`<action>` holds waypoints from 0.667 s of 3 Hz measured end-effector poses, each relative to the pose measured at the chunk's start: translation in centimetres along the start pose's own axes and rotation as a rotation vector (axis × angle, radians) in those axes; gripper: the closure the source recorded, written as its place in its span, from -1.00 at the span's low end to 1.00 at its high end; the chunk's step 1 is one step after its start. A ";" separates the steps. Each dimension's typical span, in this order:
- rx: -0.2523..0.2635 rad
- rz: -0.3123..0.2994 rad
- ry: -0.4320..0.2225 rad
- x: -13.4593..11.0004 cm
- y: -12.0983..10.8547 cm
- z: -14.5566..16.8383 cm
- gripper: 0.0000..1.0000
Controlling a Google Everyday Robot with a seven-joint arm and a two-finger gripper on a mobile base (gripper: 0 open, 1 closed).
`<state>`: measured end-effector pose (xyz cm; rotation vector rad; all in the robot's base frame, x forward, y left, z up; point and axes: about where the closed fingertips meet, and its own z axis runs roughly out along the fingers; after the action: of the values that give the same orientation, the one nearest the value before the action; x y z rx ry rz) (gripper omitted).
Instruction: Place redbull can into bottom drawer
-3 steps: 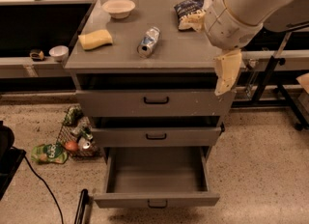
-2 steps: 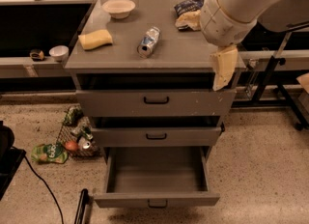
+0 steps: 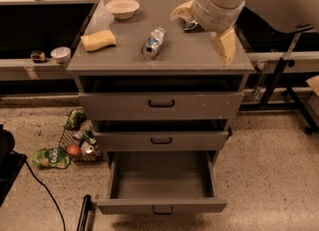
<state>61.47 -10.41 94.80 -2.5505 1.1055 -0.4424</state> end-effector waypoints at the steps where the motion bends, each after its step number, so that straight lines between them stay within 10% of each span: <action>1: 0.039 -0.120 -0.012 3.1 -2.9 2.4 -1.00; 2: 0.039 -0.120 -0.011 3.1 -2.9 2.4 -1.00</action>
Offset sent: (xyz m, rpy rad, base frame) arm 0.0382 0.0000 -0.0067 -0.0158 -0.0242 0.0907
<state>66.34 -10.40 94.33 -2.5911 0.9338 -0.4736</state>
